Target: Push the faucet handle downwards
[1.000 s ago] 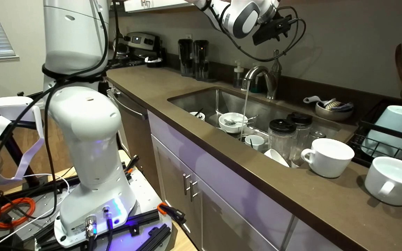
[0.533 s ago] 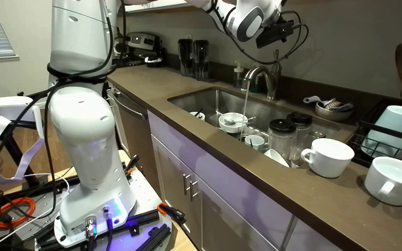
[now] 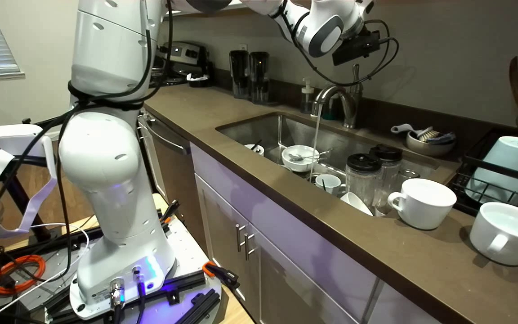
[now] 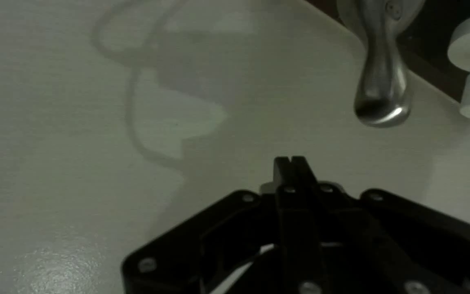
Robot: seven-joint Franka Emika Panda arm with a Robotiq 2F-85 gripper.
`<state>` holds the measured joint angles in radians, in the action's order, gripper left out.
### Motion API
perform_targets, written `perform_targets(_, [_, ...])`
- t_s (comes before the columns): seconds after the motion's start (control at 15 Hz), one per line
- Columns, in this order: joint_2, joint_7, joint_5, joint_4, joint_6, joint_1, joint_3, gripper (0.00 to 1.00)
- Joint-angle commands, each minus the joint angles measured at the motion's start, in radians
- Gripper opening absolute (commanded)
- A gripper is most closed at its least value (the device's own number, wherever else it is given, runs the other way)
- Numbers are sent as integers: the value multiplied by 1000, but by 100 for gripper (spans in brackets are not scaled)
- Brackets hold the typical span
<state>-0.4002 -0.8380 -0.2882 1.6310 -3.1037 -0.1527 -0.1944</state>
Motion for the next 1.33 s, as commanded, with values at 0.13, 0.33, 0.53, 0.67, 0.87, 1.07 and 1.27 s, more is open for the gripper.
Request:
perform_targets(0.13, [-33,-44,-7,-41,27,-71,-68,6])
perform_targets(0.33, [-35,-32,-3,-40,44,-81,-77,5])
perform_targets(0.53, [-36,-35,-7,-42,83,-92,-96,5])
perform_targets(0.67, [-37,-26,-3,-40,104,-86,-92,5])
perform_targets(0.87, [-37,-24,-2,-35,125,-84,-91,5])
perform_targets(1.07, [-36,-19,-5,-25,126,-84,-89,5])
perform_targets(1.27, [-24,-8,-2,-6,120,-76,-79,5])
